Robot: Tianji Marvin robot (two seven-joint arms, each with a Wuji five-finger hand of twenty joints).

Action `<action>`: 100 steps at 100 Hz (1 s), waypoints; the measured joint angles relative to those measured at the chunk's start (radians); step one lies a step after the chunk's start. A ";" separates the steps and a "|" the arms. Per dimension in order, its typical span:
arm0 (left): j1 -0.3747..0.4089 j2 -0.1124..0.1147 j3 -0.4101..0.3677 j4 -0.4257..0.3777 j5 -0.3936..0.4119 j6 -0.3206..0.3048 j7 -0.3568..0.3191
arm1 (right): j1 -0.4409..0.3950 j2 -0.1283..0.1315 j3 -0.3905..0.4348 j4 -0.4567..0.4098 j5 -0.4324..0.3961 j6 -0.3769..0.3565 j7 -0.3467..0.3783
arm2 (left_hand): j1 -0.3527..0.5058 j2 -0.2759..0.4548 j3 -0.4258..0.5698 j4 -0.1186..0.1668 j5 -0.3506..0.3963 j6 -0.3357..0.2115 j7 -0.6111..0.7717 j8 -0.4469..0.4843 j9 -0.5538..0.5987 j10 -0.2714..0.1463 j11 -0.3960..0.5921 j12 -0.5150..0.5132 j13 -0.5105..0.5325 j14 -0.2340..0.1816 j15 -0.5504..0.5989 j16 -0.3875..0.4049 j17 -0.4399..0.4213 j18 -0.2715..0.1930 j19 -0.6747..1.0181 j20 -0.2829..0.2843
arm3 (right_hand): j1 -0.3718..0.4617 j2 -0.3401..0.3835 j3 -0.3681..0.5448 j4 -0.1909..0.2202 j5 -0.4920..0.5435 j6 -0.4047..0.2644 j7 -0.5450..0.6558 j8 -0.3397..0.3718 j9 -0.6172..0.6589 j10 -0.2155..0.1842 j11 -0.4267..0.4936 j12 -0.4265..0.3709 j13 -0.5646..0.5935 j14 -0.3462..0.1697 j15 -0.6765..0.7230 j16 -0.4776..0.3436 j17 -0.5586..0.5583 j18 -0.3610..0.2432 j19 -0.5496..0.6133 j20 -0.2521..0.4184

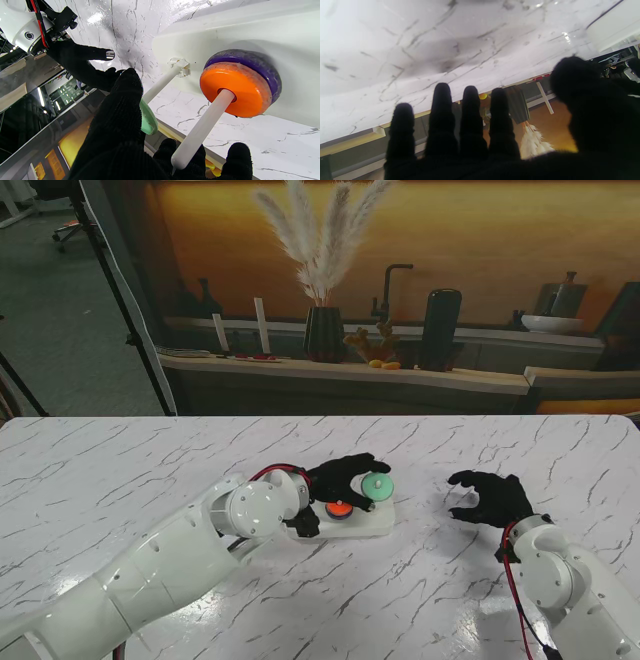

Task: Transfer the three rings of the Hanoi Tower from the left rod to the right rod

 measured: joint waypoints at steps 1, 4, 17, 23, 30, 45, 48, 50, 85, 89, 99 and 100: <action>0.000 0.000 0.000 0.000 0.000 0.000 0.000 | 0.000 0.000 0.000 0.000 0.000 0.000 0.000 | 0.000 0.000 0.005 0.000 0.000 0.000 0.000 0.000 0.000 0.000 -0.002 -0.005 0.000 0.000 -0.004 -0.009 0.000 -0.002 -0.014 0.000 | 0.000 0.000 0.000 0.000 0.000 0.000 0.000 0.000 0.000 0.000 0.000 0.000 0.000 0.000 0.000 0.000 0.000 0.000 0.000 0.000; -0.001 0.001 0.000 0.000 0.000 -0.003 -0.001 | 0.000 0.000 0.000 0.000 0.000 0.000 0.000 | -0.012 0.000 0.009 0.000 -0.001 0.000 0.000 0.000 0.000 0.000 -0.004 -0.013 -0.011 -0.002 -0.013 -0.020 0.000 -0.009 -0.035 -0.001 | 0.000 0.000 0.000 0.000 0.000 0.000 0.000 0.000 0.000 0.000 0.000 0.000 0.000 0.000 0.000 0.000 0.000 0.000 0.000 0.000; -0.003 0.001 0.002 0.006 0.000 -0.013 0.000 | 0.000 0.000 -0.001 0.001 0.000 0.000 0.000 | -0.026 0.000 0.013 0.000 -0.002 0.000 0.000 -0.009 0.000 0.000 -0.008 -0.048 -0.011 -0.003 -0.024 -0.077 0.002 -0.014 -0.103 -0.005 | 0.000 0.000 0.000 0.000 0.000 0.000 0.000 0.000 0.000 0.000 0.000 0.000 0.000 0.000 0.000 0.000 0.000 0.000 0.000 0.000; -0.005 0.001 0.003 0.010 -0.001 -0.018 0.000 | 0.000 0.000 -0.001 0.001 0.000 0.000 0.000 | -0.041 0.000 0.013 0.000 -0.004 0.000 -0.002 -0.010 -0.004 0.000 -0.015 -0.076 -0.011 -0.004 -0.035 -0.120 0.006 -0.023 -0.149 -0.031 | 0.000 0.000 0.000 0.000 0.000 0.000 0.000 0.000 0.000 0.000 0.000 0.000 0.000 0.000 0.000 0.000 0.000 0.000 0.000 0.000; -0.007 0.001 0.005 0.014 -0.004 -0.023 -0.002 | 0.000 0.000 -0.001 0.002 0.000 0.000 0.000 | -0.051 0.000 0.009 0.000 -0.011 0.000 -0.011 -0.021 -0.012 -0.005 -0.027 -0.115 -0.012 -0.013 -0.037 -0.172 0.016 -0.034 -0.181 -0.073 | 0.000 0.000 0.000 0.000 0.000 0.000 0.000 0.000 0.000 0.000 0.000 0.000 0.000 0.000 0.000 0.000 0.000 0.000 0.000 0.000; -0.008 0.001 0.005 0.017 -0.005 -0.026 -0.004 | 0.001 0.000 -0.002 0.003 0.000 0.000 -0.001 | -0.051 0.000 0.009 0.000 -0.013 0.000 -0.019 -0.043 -0.014 -0.008 -0.030 -0.157 -0.012 -0.015 -0.037 -0.204 0.017 -0.035 -0.196 -0.105 | 0.000 0.000 0.001 0.000 0.000 0.000 0.000 0.000 0.000 0.000 0.000 0.000 0.000 0.000 0.000 0.000 0.000 0.000 0.000 0.000; -0.008 0.001 0.005 0.018 -0.005 -0.026 -0.004 | 0.001 0.000 -0.003 0.003 0.000 0.000 -0.001 | -0.051 0.000 0.009 0.000 -0.013 0.000 -0.021 -0.045 -0.024 -0.008 -0.038 -0.162 -0.016 -0.015 -0.041 -0.206 0.018 -0.035 -0.196 -0.106 | 0.000 0.000 0.001 0.000 0.000 0.000 0.000 0.000 0.000 0.000 0.000 0.000 0.000 0.000 0.000 0.000 0.000 0.000 0.000 0.000; -0.008 0.001 0.005 0.018 -0.004 -0.026 -0.004 | 0.001 0.000 -0.003 0.003 0.000 0.000 -0.001 | -0.051 0.000 0.009 0.000 -0.013 0.000 -0.022 -0.051 -0.024 -0.008 -0.038 -0.167 -0.024 -0.016 -0.049 -0.207 0.018 -0.035 -0.196 -0.111 | 0.000 0.000 0.001 0.000 0.000 0.000 0.000 0.000 0.000 0.000 0.000 0.000 0.000 0.000 0.000 0.000 0.000 0.000 0.000 0.000; -0.009 0.004 0.005 0.018 -0.005 -0.026 -0.017 | 0.001 0.000 -0.003 0.004 0.001 0.000 -0.001 | -0.062 0.000 -0.010 0.000 -0.066 0.000 -0.050 -0.093 -0.041 -0.009 -0.056 -0.307 -0.024 -0.016 -0.059 -0.277 0.026 -0.036 -0.209 -0.186 | 0.000 0.000 0.001 0.000 0.000 0.000 0.000 0.000 0.000 0.000 0.000 0.000 0.000 0.000 0.000 0.000 0.000 0.000 0.000 0.000; -0.010 0.004 0.006 0.018 -0.005 -0.026 -0.018 | 0.001 0.000 -0.003 0.004 0.001 0.000 -0.001 | -0.062 0.000 -0.011 0.000 -0.076 0.000 -0.054 -0.094 -0.041 -0.009 -0.056 -0.314 -0.024 -0.016 -0.059 -0.277 0.026 -0.036 -0.213 -0.191 | 0.000 0.000 0.001 0.000 0.000 0.000 0.000 0.000 0.000 0.000 0.000 0.000 0.000 0.000 0.000 0.000 0.000 0.000 0.000 0.000; -0.011 0.005 0.008 0.018 -0.005 -0.026 -0.020 | 0.001 0.000 -0.003 0.004 0.002 0.000 0.000 | -0.072 0.000 -0.012 0.000 -0.092 0.000 -0.073 -0.105 -0.042 -0.009 -0.056 -0.318 -0.024 -0.016 -0.061 -0.292 0.026 -0.036 -0.213 -0.196 | 0.000 0.000 0.001 0.000 0.000 0.000 0.000 0.000 0.000 0.000 0.000 0.000 0.000 0.000 0.000 0.000 0.000 0.000 0.000 0.000; -0.012 0.005 0.008 0.018 -0.005 -0.026 -0.020 | 0.001 0.000 -0.003 0.004 0.002 0.000 0.000 | -0.073 0.000 -0.018 0.000 -0.099 0.000 -0.077 -0.106 -0.042 -0.009 -0.056 -0.318 -0.024 -0.016 -0.061 -0.293 0.027 -0.036 -0.213 -0.196 | 0.000 0.000 0.001 0.000 0.000 0.000 0.000 0.000 0.000 0.000 0.000 0.000 0.000 0.000 0.000 0.000 0.000 0.000 0.000 0.000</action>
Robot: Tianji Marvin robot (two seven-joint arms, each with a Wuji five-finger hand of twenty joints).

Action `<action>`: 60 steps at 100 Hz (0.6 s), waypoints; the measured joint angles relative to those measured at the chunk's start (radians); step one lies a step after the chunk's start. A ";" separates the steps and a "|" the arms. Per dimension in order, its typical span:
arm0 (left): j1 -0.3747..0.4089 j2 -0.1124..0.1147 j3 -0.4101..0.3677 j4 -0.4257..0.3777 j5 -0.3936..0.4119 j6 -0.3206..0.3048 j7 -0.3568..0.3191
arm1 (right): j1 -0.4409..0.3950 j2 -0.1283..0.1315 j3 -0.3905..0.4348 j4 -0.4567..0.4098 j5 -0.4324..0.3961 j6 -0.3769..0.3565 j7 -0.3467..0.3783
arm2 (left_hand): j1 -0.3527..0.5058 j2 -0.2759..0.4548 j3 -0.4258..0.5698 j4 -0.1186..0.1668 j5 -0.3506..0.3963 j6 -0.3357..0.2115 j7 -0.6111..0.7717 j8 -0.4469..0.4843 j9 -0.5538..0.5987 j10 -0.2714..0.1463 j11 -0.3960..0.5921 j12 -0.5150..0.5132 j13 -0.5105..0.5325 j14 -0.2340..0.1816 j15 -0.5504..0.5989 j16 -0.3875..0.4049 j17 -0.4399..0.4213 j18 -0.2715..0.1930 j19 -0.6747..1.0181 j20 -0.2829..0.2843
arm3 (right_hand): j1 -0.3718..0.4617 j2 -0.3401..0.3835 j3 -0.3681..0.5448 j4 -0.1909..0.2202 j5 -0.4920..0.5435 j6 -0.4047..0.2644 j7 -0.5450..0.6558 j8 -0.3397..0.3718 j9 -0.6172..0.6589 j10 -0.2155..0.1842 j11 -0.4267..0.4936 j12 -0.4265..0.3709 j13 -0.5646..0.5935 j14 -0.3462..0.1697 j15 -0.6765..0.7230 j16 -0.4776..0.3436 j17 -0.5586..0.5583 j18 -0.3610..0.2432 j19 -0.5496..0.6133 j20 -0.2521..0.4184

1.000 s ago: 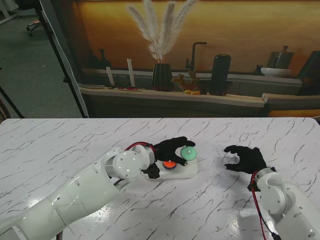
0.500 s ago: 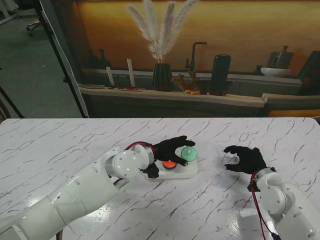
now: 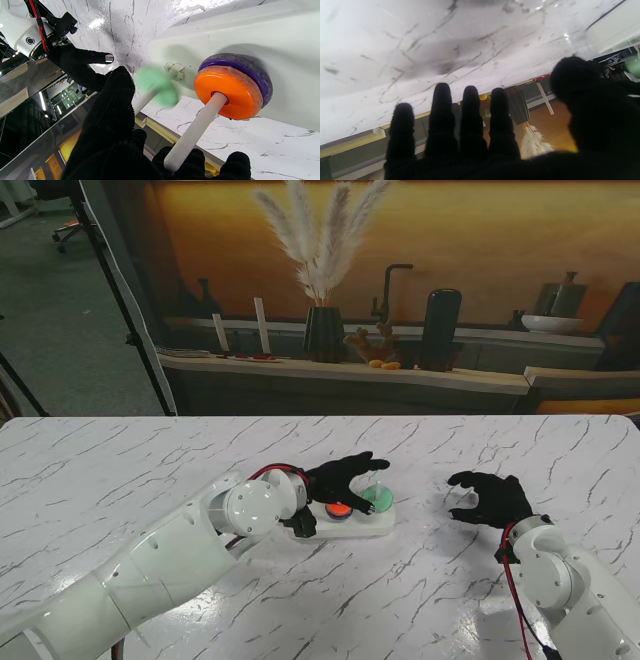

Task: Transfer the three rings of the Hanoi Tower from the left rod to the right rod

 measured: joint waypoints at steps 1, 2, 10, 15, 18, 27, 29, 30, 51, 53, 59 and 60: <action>0.000 0.000 0.000 0.000 0.000 0.000 0.000 | 0.000 0.000 0.000 0.000 0.000 0.000 0.000 | 0.000 0.000 0.000 0.000 -0.001 0.000 -0.003 0.000 -0.001 0.000 0.000 0.000 0.000 0.000 0.000 -0.002 0.000 0.000 0.000 -0.001 | 0.000 0.000 0.000 0.000 0.000 0.000 0.000 0.000 0.000 0.000 0.000 0.000 0.000 0.000 0.000 0.000 0.000 0.000 0.000 0.000; 0.000 0.000 0.000 0.000 0.000 0.000 0.000 | 0.000 0.000 0.000 0.000 0.000 0.000 0.000 | 0.000 0.000 0.000 0.000 -0.007 0.000 -0.002 0.000 -0.005 0.000 0.000 -0.001 0.000 0.000 0.000 -0.004 0.000 0.000 0.000 -0.003 | 0.000 0.000 0.000 0.000 0.000 0.000 0.000 0.000 0.000 0.000 0.000 0.000 0.000 0.000 0.000 0.000 0.000 0.000 0.000 0.000; -0.001 0.000 0.000 0.000 0.000 -0.001 0.002 | 0.000 0.000 0.000 0.000 0.000 0.000 0.000 | 0.000 0.000 -0.004 0.000 -0.026 0.000 -0.007 -0.012 -0.008 0.000 -0.001 -0.004 0.000 0.000 0.000 -0.005 0.000 0.000 0.000 -0.006 | 0.000 0.000 0.000 0.000 0.000 0.000 0.000 0.000 0.000 0.000 0.000 0.000 0.000 0.000 0.000 0.000 0.000 0.000 0.000 0.000; -0.001 0.000 0.000 0.000 0.002 -0.001 0.005 | 0.000 0.000 0.000 0.000 0.000 0.000 0.000 | 0.000 0.000 -0.004 0.000 -0.026 0.000 -0.008 -0.012 -0.008 0.000 -0.001 -0.007 0.000 0.000 0.000 -0.006 0.000 0.000 0.000 -0.007 | 0.000 0.000 0.000 0.000 0.000 0.000 0.000 0.000 0.000 0.000 0.000 0.000 0.000 0.000 0.000 0.000 0.000 0.000 0.000 0.000; -0.001 0.000 0.000 0.000 0.003 -0.001 0.006 | 0.000 0.000 0.001 0.000 0.000 0.000 0.000 | 0.000 0.000 -0.004 0.000 -0.026 0.000 -0.008 -0.013 -0.008 0.000 -0.001 -0.007 0.000 0.000 0.000 -0.006 0.000 0.000 0.000 -0.007 | 0.000 0.000 0.000 0.000 0.000 0.000 0.000 0.000 0.000 0.000 0.000 0.000 0.000 0.000 0.000 0.000 0.000 0.000 0.000 0.000; 0.000 -0.001 -0.003 0.000 0.005 -0.001 0.013 | 0.000 0.000 0.001 0.000 -0.001 0.000 0.000 | 0.000 0.000 -0.004 0.000 -0.026 0.000 -0.008 -0.013 -0.008 0.000 -0.001 -0.007 0.000 0.000 0.000 -0.006 0.000 0.000 0.000 -0.008 | 0.000 0.000 0.000 0.000 0.000 0.000 0.000 0.000 0.000 0.000 0.000 0.000 0.000 0.000 0.000 0.000 0.000 0.000 0.000 0.000; 0.000 -0.001 -0.004 0.000 0.006 -0.001 0.014 | 0.000 0.000 0.001 0.000 -0.001 0.000 0.000 | 0.000 0.000 -0.004 0.000 -0.026 0.000 -0.008 -0.013 -0.008 0.000 -0.001 -0.007 0.000 0.000 0.000 -0.006 0.000 0.000 0.000 -0.008 | 0.000 0.000 0.000 0.000 0.000 0.000 0.000 0.000 0.000 0.000 0.000 0.000 0.000 0.000 0.000 0.000 0.000 0.000 0.000 0.000; 0.001 -0.001 -0.004 0.000 0.007 -0.001 0.014 | 0.000 0.000 0.001 0.000 -0.001 0.000 0.000 | 0.000 0.000 -0.004 0.000 -0.026 0.000 -0.008 -0.013 -0.008 0.000 -0.001 -0.007 0.000 0.000 0.000 -0.007 0.000 0.000 0.000 -0.009 | 0.000 0.000 0.000 0.000 0.000 0.000 0.000 0.000 0.000 0.000 0.000 0.000 0.000 0.000 0.000 0.000 0.000 0.000 0.000 0.000; 0.022 0.000 -0.038 -0.009 0.032 -0.002 0.035 | 0.000 0.000 0.001 0.001 -0.002 -0.001 -0.002 | 0.000 0.000 -0.015 0.000 -0.015 0.000 0.001 -0.013 -0.008 0.000 -0.001 -0.008 0.000 0.000 0.000 -0.001 0.000 0.000 0.000 -0.009 | 0.000 0.000 0.000 0.000 0.000 0.000 0.000 0.000 0.000 0.000 0.000 0.000 0.000 0.000 0.000 0.000 0.000 0.000 0.000 0.000; 0.025 0.001 -0.042 -0.012 0.036 -0.002 0.035 | 0.000 0.000 0.001 0.001 -0.002 -0.002 -0.002 | 0.000 0.001 -0.018 0.000 -0.004 0.000 0.008 -0.013 -0.008 0.000 -0.001 0.013 0.000 0.000 0.000 0.021 0.000 0.000 0.000 0.004 | 0.000 0.000 0.000 0.000 0.000 0.000 0.000 0.000 0.000 0.000 0.000 0.000 0.000 0.000 0.000 0.000 0.000 0.000 0.000 0.000; 0.034 0.006 -0.055 -0.027 0.046 0.003 0.032 | 0.001 0.000 0.001 0.001 -0.002 -0.003 -0.003 | 0.000 0.008 -0.035 0.000 0.024 0.000 0.025 -0.013 -0.008 0.000 -0.002 0.045 0.000 0.000 0.000 0.050 0.000 0.000 0.000 0.029 | 0.000 0.000 0.000 0.000 0.000 0.000 0.000 0.000 0.000 0.000 0.000 0.000 0.000 0.000 0.000 0.000 0.000 0.000 0.000 0.000; 0.036 0.008 -0.057 -0.031 0.047 0.005 0.031 | 0.001 0.000 0.001 0.001 -0.002 -0.003 -0.003 | 0.000 0.012 -0.040 0.000 0.028 0.000 0.030 -0.013 -0.008 0.000 -0.002 0.055 0.000 0.000 0.000 0.053 0.000 0.000 0.000 0.032 | 0.000 0.000 0.000 0.000 0.000 0.000 0.000 0.000 0.000 0.000 0.000 0.000 0.000 0.000 0.000 0.000 0.000 0.000 0.000 0.000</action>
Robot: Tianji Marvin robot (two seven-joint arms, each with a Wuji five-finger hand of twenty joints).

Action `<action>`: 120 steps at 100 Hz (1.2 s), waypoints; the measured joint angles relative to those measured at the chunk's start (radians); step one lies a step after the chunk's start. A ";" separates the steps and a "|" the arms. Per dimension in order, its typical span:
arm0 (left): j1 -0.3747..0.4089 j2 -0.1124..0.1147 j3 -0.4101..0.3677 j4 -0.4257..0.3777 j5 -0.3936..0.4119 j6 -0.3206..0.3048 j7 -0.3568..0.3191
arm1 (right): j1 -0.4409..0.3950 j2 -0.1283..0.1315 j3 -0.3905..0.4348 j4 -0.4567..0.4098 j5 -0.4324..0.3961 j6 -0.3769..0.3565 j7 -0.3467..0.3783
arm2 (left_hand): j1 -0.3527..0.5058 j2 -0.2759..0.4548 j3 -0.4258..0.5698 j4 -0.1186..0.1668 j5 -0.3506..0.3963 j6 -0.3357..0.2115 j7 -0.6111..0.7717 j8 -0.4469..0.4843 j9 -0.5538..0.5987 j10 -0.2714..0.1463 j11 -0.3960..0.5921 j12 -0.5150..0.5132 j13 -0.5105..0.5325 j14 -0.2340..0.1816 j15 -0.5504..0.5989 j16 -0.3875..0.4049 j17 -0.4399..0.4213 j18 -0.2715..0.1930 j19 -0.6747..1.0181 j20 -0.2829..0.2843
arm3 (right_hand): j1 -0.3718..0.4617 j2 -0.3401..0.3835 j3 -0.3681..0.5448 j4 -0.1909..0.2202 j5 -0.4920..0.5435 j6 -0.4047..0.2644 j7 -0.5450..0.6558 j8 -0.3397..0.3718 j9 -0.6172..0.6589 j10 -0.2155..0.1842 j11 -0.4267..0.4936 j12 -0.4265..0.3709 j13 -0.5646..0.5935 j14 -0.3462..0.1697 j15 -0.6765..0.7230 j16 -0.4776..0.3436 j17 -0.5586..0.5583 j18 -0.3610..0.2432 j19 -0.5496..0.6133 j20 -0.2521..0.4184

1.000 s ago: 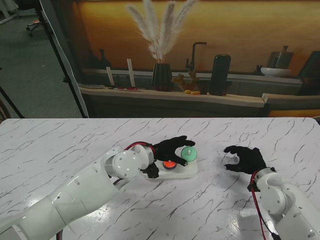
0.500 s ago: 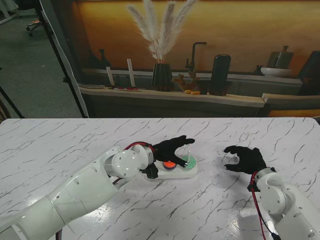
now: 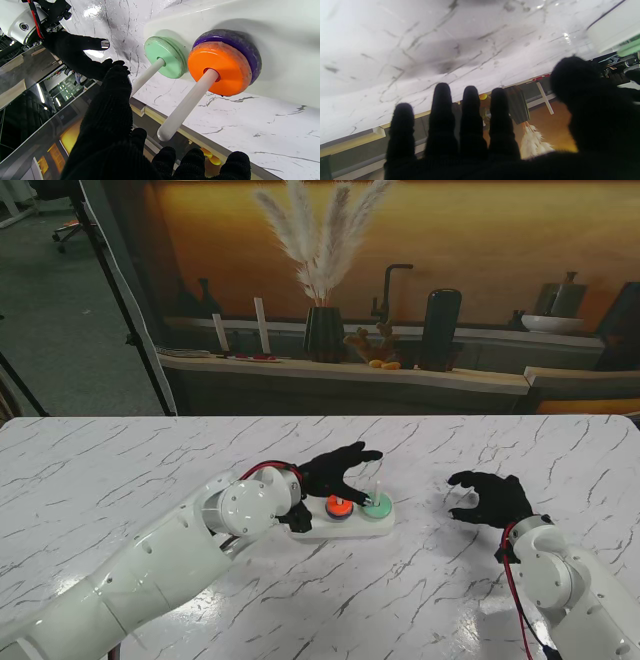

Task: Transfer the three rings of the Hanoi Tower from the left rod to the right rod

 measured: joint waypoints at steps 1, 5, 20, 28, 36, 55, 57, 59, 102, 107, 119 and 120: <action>0.002 0.001 -0.003 -0.003 0.002 0.002 -0.002 | 0.000 0.000 0.000 0.000 0.000 0.000 0.000 | 0.000 0.006 -0.002 0.000 0.006 0.000 0.001 0.000 0.000 0.000 0.001 0.008 0.000 0.000 0.000 0.008 0.000 0.000 0.000 0.005 | 0.000 0.000 0.000 0.000 0.000 0.000 0.000 0.000 0.000 0.000 0.000 0.000 0.000 0.000 0.000 0.000 0.000 0.000 0.000 0.000; 0.009 0.006 -0.013 -0.016 0.009 0.008 -0.008 | 0.001 0.000 0.000 0.000 0.000 -0.001 0.000 | 0.000 0.020 -0.016 0.000 0.029 0.000 0.013 0.001 0.000 0.000 0.006 0.067 0.000 0.000 0.000 0.041 -0.001 0.000 0.000 0.034 | 0.000 0.000 0.000 0.000 0.000 0.000 0.000 0.000 0.000 0.000 0.000 0.000 0.000 0.000 0.000 0.000 0.000 0.000 0.000 0.000; 0.036 0.016 -0.055 -0.037 0.056 0.034 -0.008 | 0.004 0.000 0.000 0.002 -0.001 -0.006 -0.002 | 0.001 0.053 -0.027 0.000 0.050 0.000 0.021 0.006 0.019 0.000 0.032 0.151 0.000 0.000 0.014 0.104 -0.010 0.000 0.025 0.096 | 0.000 0.000 0.000 0.000 0.000 0.000 0.000 0.000 0.000 0.000 0.000 0.000 0.000 0.000 0.000 0.000 0.000 0.000 0.000 0.000; 0.054 0.022 -0.082 -0.043 0.062 0.042 -0.008 | 0.006 0.000 0.000 0.003 -0.001 -0.008 -0.004 | 0.001 0.053 -0.028 0.000 0.050 0.000 0.021 0.006 0.019 0.000 0.033 0.157 0.000 0.000 0.014 0.112 -0.011 0.000 0.026 0.106 | 0.000 0.000 0.000 0.000 0.000 0.000 0.000 0.000 0.000 0.000 0.000 0.000 0.000 0.000 0.000 0.000 0.000 0.000 0.000 0.000; 0.073 0.029 -0.106 -0.048 0.075 0.048 -0.009 | 0.007 0.000 0.000 0.003 -0.001 -0.009 -0.006 | 0.001 0.053 -0.055 0.000 0.050 0.000 0.021 0.006 0.019 0.000 0.033 0.158 0.000 0.000 0.014 0.114 -0.011 0.000 0.027 0.112 | 0.000 0.000 0.000 0.000 0.000 0.000 0.000 0.000 0.000 0.000 0.000 0.000 0.000 0.000 0.000 0.000 0.000 0.000 0.000 0.000; 0.109 0.044 -0.150 -0.051 0.112 0.055 -0.011 | 0.010 -0.003 -0.001 0.009 0.014 -0.011 -0.028 | 0.001 0.053 -0.050 0.000 0.050 0.000 0.021 0.006 0.019 0.000 0.033 0.158 0.000 0.000 0.014 0.122 -0.012 0.000 0.027 0.123 | -0.001 0.035 -0.036 0.000 0.000 0.000 0.000 0.000 0.000 0.000 0.000 0.000 0.000 0.000 0.000 0.000 0.000 0.000 0.000 0.000; 0.113 0.046 -0.154 -0.051 0.114 0.055 -0.011 | 0.010 -0.004 0.000 0.009 0.014 -0.011 -0.029 | 0.001 0.053 -0.050 0.000 0.050 0.000 0.021 0.006 0.019 0.000 0.033 0.158 0.000 0.000 0.014 0.122 -0.012 0.000 0.027 0.124 | -0.002 0.040 -0.038 0.000 0.000 0.000 0.000 0.000 0.000 0.000 0.000 0.000 0.000 0.000 0.000 0.000 0.000 0.000 0.000 0.000; 0.116 0.047 -0.159 -0.051 0.116 0.056 -0.011 | 0.010 -0.004 0.000 0.009 0.014 -0.011 -0.030 | 0.001 0.053 -0.050 0.000 0.050 0.000 0.021 0.006 0.019 0.000 0.033 0.158 0.000 0.000 0.014 0.122 -0.012 0.000 0.027 0.124 | -0.003 0.042 -0.044 0.000 0.000 0.000 0.000 0.000 0.000 0.000 0.000 0.000 0.000 0.000 0.000 0.000 0.000 0.000 0.000 0.000; 0.154 0.067 -0.188 -0.044 0.148 0.048 -0.011 | 0.016 -0.011 0.002 0.012 0.037 -0.021 -0.046 | -0.051 0.053 -0.061 0.000 0.050 0.000 0.021 0.016 0.019 0.000 0.033 0.164 0.000 0.000 0.015 0.124 -0.013 0.000 0.027 0.133 | -0.056 0.169 -0.165 0.000 0.012 0.001 0.000 0.000 0.000 0.000 0.000 0.000 0.000 0.000 0.000 0.000 -0.003 0.000 0.000 0.000; 0.154 0.067 -0.185 -0.040 0.153 0.044 -0.005 | 0.016 -0.011 0.002 0.012 0.036 -0.021 -0.046 | -0.066 0.053 -0.061 0.000 0.050 0.000 0.021 0.016 0.019 0.000 0.033 0.164 0.000 0.000 0.015 0.124 -0.013 0.000 0.027 0.135 | -0.056 0.169 -0.165 0.000 0.012 0.001 0.000 0.000 0.000 0.000 0.000 0.000 0.000 0.000 0.000 0.000 -0.003 0.000 0.000 0.000; 0.150 0.070 -0.168 -0.031 0.175 0.023 0.001 | 0.015 -0.011 0.004 0.009 0.034 -0.020 -0.045 | -0.111 0.053 -0.061 0.000 0.050 0.001 0.025 0.031 0.019 0.000 0.033 0.173 0.000 0.000 0.015 0.137 -0.013 0.010 0.028 0.151 | -0.056 0.169 -0.165 0.000 0.012 0.001 0.000 0.000 0.000 0.000 0.000 0.000 0.000 0.000 0.001 0.000 -0.003 0.000 0.000 0.000; 0.150 0.070 -0.167 -0.031 0.177 0.022 0.001 | 0.015 -0.011 0.004 0.009 0.033 -0.020 -0.045 | -0.111 0.053 -0.061 0.000 0.050 0.001 0.026 0.034 0.019 0.000 0.033 0.173 0.000 0.000 0.015 0.138 -0.014 0.010 0.028 0.152 | -0.056 0.169 -0.165 0.000 0.012 0.001 0.000 0.000 0.000 0.000 0.000 0.000 0.000 0.000 0.001 0.000 -0.003 0.000 0.000 0.000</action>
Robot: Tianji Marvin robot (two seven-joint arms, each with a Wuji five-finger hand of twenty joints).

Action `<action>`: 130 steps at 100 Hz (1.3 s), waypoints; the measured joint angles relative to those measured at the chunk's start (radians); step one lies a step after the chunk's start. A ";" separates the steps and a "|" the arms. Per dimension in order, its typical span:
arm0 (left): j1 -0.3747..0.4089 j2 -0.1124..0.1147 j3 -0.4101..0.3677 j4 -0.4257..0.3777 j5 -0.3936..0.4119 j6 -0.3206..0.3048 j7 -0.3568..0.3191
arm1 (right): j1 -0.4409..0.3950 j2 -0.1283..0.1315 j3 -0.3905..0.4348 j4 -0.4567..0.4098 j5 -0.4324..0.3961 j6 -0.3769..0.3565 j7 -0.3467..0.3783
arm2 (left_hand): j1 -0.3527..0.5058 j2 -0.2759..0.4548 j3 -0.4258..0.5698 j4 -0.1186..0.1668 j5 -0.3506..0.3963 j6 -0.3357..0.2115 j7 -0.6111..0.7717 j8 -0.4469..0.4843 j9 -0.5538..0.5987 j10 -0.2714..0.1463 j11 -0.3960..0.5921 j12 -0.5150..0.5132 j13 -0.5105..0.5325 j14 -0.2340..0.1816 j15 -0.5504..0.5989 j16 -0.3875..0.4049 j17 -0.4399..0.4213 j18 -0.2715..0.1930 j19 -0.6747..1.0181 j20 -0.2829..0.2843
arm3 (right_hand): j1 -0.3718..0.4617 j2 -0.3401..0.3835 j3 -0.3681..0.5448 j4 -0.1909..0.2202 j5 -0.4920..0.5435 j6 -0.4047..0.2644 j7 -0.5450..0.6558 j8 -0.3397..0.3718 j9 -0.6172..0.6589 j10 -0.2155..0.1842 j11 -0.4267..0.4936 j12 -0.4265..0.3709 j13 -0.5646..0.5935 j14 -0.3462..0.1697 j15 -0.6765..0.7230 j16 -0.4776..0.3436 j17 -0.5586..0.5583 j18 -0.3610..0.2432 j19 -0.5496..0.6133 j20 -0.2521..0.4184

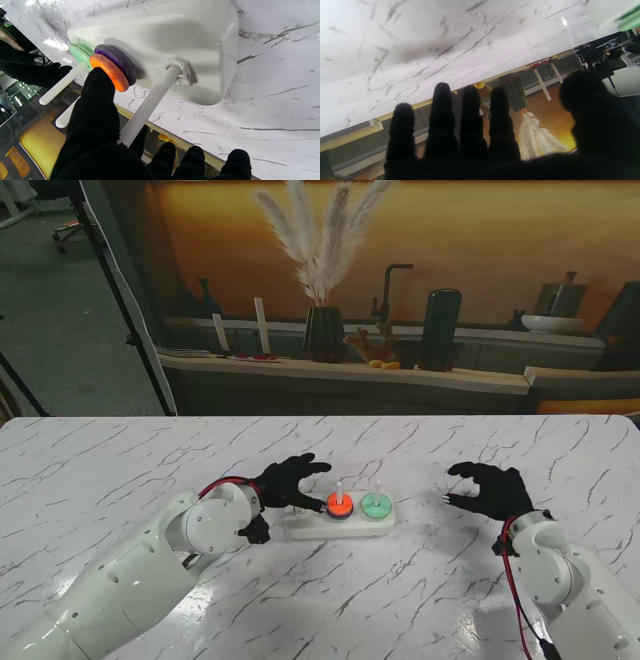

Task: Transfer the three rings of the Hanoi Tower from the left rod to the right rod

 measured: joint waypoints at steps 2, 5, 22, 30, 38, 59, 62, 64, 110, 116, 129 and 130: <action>-0.001 0.001 0.003 0.000 0.005 -0.003 0.000 | 0.000 0.000 0.000 0.000 -0.001 0.000 0.001 | 0.000 0.000 0.000 0.000 0.000 0.000 0.003 0.005 0.000 0.000 0.000 0.000 0.000 0.000 0.000 0.000 0.000 0.000 0.000 0.004 | 0.000 0.000 0.000 0.000 0.000 0.000 0.000 0.000 0.000 0.000 0.000 0.000 0.000 0.000 0.000 0.000 0.000 0.000 0.000 0.000; -0.002 0.001 0.005 0.001 0.010 -0.006 0.000 | 0.000 0.000 0.000 -0.001 -0.002 0.000 0.001 | 0.000 -0.005 0.000 0.000 0.000 0.001 0.005 0.006 0.000 0.000 0.000 0.000 0.000 0.000 0.000 0.001 0.000 0.001 0.001 0.007 | 0.000 0.000 0.000 0.000 0.000 0.000 0.000 0.000 0.000 0.000 0.000 0.000 0.000 0.000 0.000 0.000 0.000 0.000 0.000 0.000; -0.005 0.004 0.009 -0.009 0.028 -0.009 -0.005 | -0.003 0.000 0.001 -0.005 -0.002 0.003 0.005 | -0.021 -0.005 0.000 0.000 0.011 0.020 0.019 0.029 0.000 0.000 0.000 0.001 0.000 0.000 0.010 0.012 -0.001 0.002 0.002 0.019 | 0.001 0.000 0.000 0.000 0.000 0.000 0.000 0.000 0.000 0.000 0.000 0.000 0.000 0.000 0.000 0.000 0.000 0.000 0.000 0.000; -0.004 0.009 0.007 -0.027 0.052 -0.010 -0.017 | -0.004 0.000 0.001 -0.007 -0.002 0.004 0.006 | -0.021 -0.016 0.000 0.000 0.021 0.027 0.022 0.041 0.000 0.000 0.000 0.002 0.000 0.000 0.010 0.013 -0.003 0.002 0.003 0.024 | 0.001 0.000 0.000 0.000 0.000 0.000 0.000 0.000 0.000 0.000 0.000 0.000 0.000 0.000 0.000 0.000 0.000 0.000 0.000 0.000; -0.005 0.015 0.001 -0.049 0.064 -0.010 -0.044 | -0.005 0.000 0.001 -0.009 -0.002 0.005 0.007 | -0.024 -0.016 0.000 0.000 0.021 0.041 0.030 0.045 0.000 0.000 0.000 0.007 0.000 0.000 0.010 0.013 -0.007 0.003 0.003 0.030 | 0.001 0.000 0.000 0.000 0.000 0.000 0.000 0.000 0.000 0.000 0.000 0.000 0.000 0.000 0.000 0.000 0.000 0.000 0.000 0.000; -0.023 0.030 0.000 -0.083 0.086 -0.020 -0.090 | -0.007 0.000 0.000 -0.011 0.000 0.009 0.007 | -0.034 -0.017 0.000 0.000 0.036 0.063 0.041 0.070 0.009 0.000 0.001 0.008 0.000 0.000 0.010 0.024 -0.007 0.006 0.012 0.039 | 0.001 -0.010 0.005 0.000 0.000 0.000 0.000 0.000 0.000 0.000 0.000 0.000 0.000 0.000 0.000 0.000 0.000 0.000 0.000 0.000; -0.028 0.032 0.001 -0.085 0.088 -0.024 -0.094 | -0.007 0.000 -0.001 -0.011 0.001 0.010 0.007 | -0.041 -0.025 0.000 0.000 0.036 0.064 0.043 0.079 0.009 0.000 0.005 0.008 0.000 0.000 0.010 0.025 -0.007 0.011 0.012 0.040 | 0.001 -0.010 0.005 0.000 0.000 0.000 0.000 0.000 0.000 0.000 0.000 0.000 0.000 0.000 0.000 0.000 0.000 0.000 0.000 0.000; -0.031 0.033 0.003 -0.087 0.089 -0.026 -0.097 | -0.007 0.000 -0.001 -0.011 0.001 0.010 0.007 | -0.041 -0.028 0.000 0.000 0.036 0.070 0.043 0.079 0.009 0.000 0.005 0.008 0.000 0.000 0.010 0.026 -0.008 0.011 0.012 0.043 | 0.001 -0.010 0.006 0.000 0.000 0.000 0.000 0.000 0.000 0.000 0.000 0.000 0.000 0.000 0.000 0.000 0.000 0.000 0.000 0.000; -0.170 0.041 0.145 -0.057 0.061 -0.056 -0.167 | -0.010 0.000 0.000 -0.017 0.004 0.014 0.009 | -0.051 -0.029 0.000 0.000 0.037 0.097 0.043 0.103 0.010 0.000 0.005 0.010 0.000 0.000 0.010 0.028 -0.008 0.012 0.022 0.046 | 0.001 -0.019 0.013 0.000 0.000 0.000 0.000 0.000 0.000 0.000 0.000 0.000 0.000 0.000 0.000 0.000 0.000 0.000 0.000 0.000; -0.180 0.041 0.156 -0.052 0.062 -0.059 -0.171 | -0.011 -0.001 0.002 -0.018 0.004 0.015 0.010 | -0.051 -0.029 0.000 0.000 0.037 0.097 0.043 0.104 0.010 0.000 0.005 0.010 0.000 0.000 0.010 0.028 -0.008 0.012 0.023 0.051 | 0.001 -0.019 0.021 0.000 0.000 0.000 0.000 0.000 0.000 0.000 0.000 0.000 0.000 0.000 0.000 0.000 0.000 0.000 0.000 0.000; -0.208 0.041 0.197 -0.033 0.074 -0.073 -0.174 | -0.013 -0.001 0.005 -0.019 0.004 0.016 0.010 | -0.051 -0.053 0.001 0.000 0.037 0.097 0.043 0.105 0.010 0.000 0.005 0.010 0.000 0.000 0.015 0.038 -0.008 0.012 0.025 0.054 | 0.002 -0.019 0.022 0.000 0.000 0.000 0.000 0.000 0.000 0.000 0.000 0.000 0.000 0.000 0.001 0.000 0.000 0.000 0.000 0.000; -0.210 0.041 0.200 -0.032 0.075 -0.075 -0.174 | -0.013 -0.001 0.005 -0.019 0.004 0.016 0.010 | -0.051 -0.053 0.001 0.000 0.036 0.097 0.043 0.105 0.010 0.000 0.005 0.010 0.000 0.000 0.018 0.038 -0.008 0.012 0.026 0.054 | 0.002 -0.019 0.022 0.000 0.000 0.000 0.000 0.000 0.000 0.000 0.000 0.000 0.000 0.000 0.001 0.000 0.000 0.000 0.000 0.000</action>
